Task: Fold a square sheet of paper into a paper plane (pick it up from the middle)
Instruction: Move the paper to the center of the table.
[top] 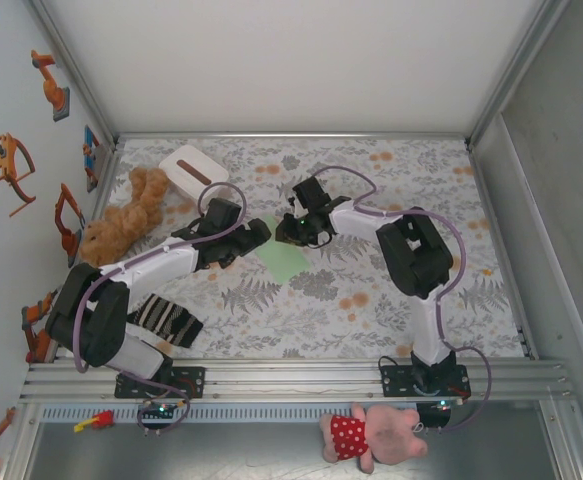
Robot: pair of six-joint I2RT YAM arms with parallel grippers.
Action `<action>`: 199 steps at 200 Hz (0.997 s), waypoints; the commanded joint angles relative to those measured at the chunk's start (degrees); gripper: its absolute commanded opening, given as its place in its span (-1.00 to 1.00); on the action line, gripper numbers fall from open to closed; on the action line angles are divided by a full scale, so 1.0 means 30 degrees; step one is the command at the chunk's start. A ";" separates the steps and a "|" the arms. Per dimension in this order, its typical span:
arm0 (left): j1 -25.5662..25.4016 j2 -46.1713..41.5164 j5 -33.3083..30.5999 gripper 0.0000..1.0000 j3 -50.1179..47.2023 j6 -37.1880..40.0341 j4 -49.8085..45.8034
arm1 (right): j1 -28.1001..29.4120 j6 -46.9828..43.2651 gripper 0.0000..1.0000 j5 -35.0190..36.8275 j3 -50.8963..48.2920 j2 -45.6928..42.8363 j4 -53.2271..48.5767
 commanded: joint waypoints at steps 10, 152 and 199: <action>0.0082 0.0219 0.0631 0.94 -0.0014 -0.0331 0.0473 | 0.0045 -0.0068 -0.53 0.1416 0.0033 0.0128 -0.1114; -0.1732 0.3225 0.4385 0.29 0.0214 -0.2297 0.3315 | -0.2004 0.4893 -0.54 0.1331 -0.5775 -0.4794 0.3912; -0.2203 0.4257 0.4907 0.06 0.0309 -0.2927 0.4236 | -0.2124 0.3112 -0.56 0.1320 -0.6058 -0.4960 0.2266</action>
